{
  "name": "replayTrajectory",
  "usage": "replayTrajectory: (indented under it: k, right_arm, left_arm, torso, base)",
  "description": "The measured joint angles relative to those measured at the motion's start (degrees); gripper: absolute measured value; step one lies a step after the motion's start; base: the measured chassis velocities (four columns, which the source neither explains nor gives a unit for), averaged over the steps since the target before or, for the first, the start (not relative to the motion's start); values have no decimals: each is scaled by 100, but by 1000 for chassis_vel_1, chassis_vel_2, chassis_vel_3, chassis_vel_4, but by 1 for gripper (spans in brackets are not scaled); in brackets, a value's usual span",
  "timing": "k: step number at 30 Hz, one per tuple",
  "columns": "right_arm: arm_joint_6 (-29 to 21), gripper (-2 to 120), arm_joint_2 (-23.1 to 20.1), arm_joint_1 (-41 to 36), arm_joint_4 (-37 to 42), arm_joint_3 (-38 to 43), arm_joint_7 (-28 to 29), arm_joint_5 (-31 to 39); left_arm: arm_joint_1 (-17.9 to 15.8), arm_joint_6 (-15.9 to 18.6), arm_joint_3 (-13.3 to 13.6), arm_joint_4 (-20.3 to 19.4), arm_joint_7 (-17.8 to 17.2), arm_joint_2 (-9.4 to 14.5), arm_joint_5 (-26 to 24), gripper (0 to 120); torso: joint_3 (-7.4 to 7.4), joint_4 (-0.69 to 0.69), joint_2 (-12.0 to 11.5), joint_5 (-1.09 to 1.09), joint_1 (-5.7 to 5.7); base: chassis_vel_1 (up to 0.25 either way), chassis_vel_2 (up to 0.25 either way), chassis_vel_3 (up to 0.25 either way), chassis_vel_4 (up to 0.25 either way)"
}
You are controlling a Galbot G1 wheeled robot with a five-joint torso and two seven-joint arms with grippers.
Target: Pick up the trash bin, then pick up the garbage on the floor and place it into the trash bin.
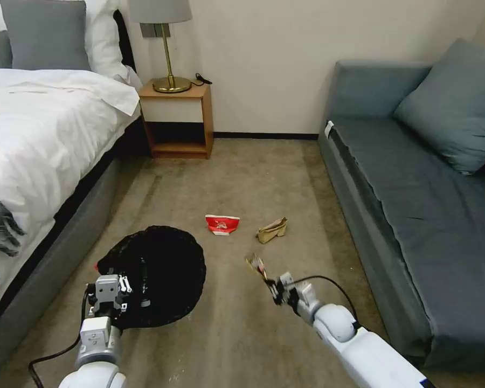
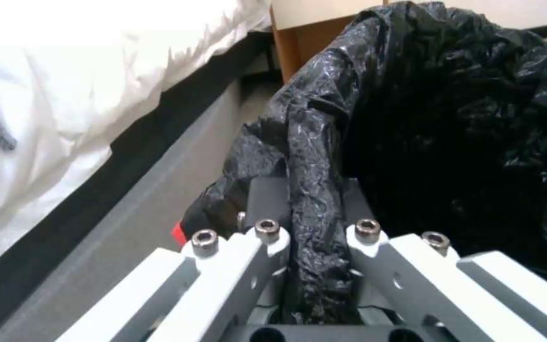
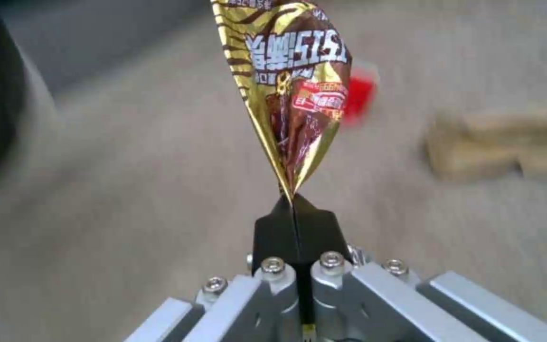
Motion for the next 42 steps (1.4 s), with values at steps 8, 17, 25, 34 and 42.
replayTrajectory:
  k: [8, 17, 25, 34, 42]
  right_arm:
    - [-698, 0, -37, 215, 1928, 176, 112, 1272]
    - [-1083, 0, 132, 357, 2566, -445, 74, 1522]
    - [-854, 0, 243, 425, 2145, -1001, -94, 993]
    - [-580, 0, 664, 714, 1290, -1347, -79, 468]
    - [-465, 6, 915, 910, 692, -1499, 133, 286]
  left_arm:
    - [-19, 37, 130, -76, -68, -86, -112, 3]
    - [-266, -10, 267, 37, -20, -216, -170, 3]
    - [-374, 16, 312, 82, 25, -245, -302, 3]
    - [-499, 90, 400, 150, 82, -310, -301, 3]
    - [-540, 58, 402, 270, 183, -279, -319, 3]
  torso:
    - [0, 0, 0, -2, 0]
    - [0, -1, 0, -2, 0]
    - [0, -1, 0, -2, 0]
    - [0, -1, 0, -2, 0]
    - [0, -1, 0, -1, 0]
  base:
    - [0, 0, 0, 0]
    - [0, 0, 0, 0]
    - [0, 0, 0, 0]
    - [0, 0, 0, 0]
    - [0, 0, 0, 0]
